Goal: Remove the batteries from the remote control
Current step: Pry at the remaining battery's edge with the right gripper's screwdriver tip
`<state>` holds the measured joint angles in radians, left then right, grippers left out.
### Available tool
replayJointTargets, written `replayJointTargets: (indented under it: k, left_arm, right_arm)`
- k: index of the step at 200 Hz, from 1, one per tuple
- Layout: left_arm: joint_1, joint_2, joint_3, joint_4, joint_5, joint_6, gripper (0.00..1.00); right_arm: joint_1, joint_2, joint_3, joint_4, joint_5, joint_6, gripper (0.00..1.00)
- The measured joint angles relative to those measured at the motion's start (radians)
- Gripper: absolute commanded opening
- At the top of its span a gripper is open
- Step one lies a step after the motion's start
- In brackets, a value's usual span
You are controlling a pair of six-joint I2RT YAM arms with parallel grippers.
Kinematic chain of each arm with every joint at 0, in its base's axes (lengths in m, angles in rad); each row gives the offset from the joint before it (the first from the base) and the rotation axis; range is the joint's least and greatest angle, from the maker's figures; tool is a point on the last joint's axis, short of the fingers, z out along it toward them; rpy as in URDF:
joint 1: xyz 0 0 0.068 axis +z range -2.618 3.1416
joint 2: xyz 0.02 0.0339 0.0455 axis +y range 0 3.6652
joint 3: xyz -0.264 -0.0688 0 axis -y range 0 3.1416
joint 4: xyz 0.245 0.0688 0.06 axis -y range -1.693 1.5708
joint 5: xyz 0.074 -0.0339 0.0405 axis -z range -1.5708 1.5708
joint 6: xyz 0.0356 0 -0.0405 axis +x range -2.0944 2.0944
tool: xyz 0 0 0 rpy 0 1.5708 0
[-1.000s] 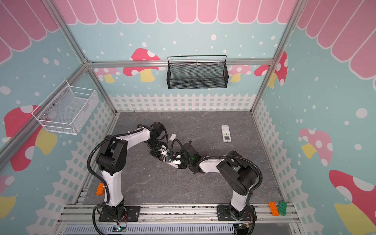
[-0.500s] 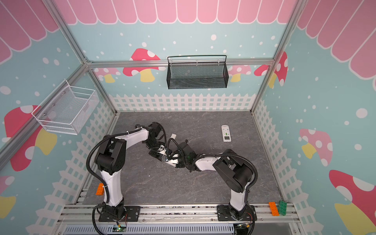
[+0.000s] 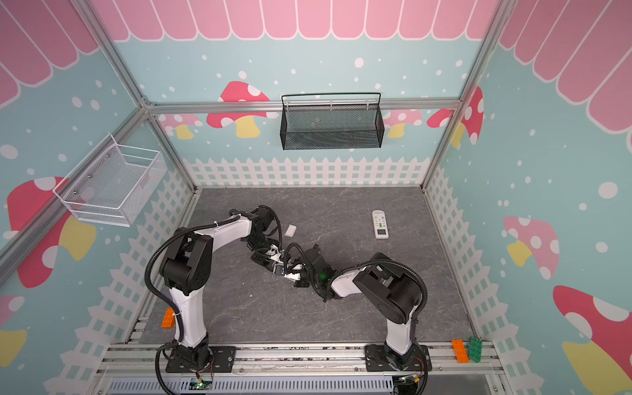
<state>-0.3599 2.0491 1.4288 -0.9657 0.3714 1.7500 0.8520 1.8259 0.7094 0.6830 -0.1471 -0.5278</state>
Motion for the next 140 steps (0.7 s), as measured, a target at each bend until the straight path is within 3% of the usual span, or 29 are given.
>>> replayJointTargets:
  k: [69, 140]
  left_arm:
    - [-0.015, -0.015, -0.022, 0.005, -0.006, -0.004, 0.64]
    - [-0.026, -0.017, -0.024, 0.005, -0.007, -0.016, 0.56]
  right_arm:
    - [0.011, 0.000, -0.077, 0.137, 0.008, 0.063, 0.00]
    - [0.019, 0.011, -0.140, 0.277, 0.023, 0.095, 0.00]
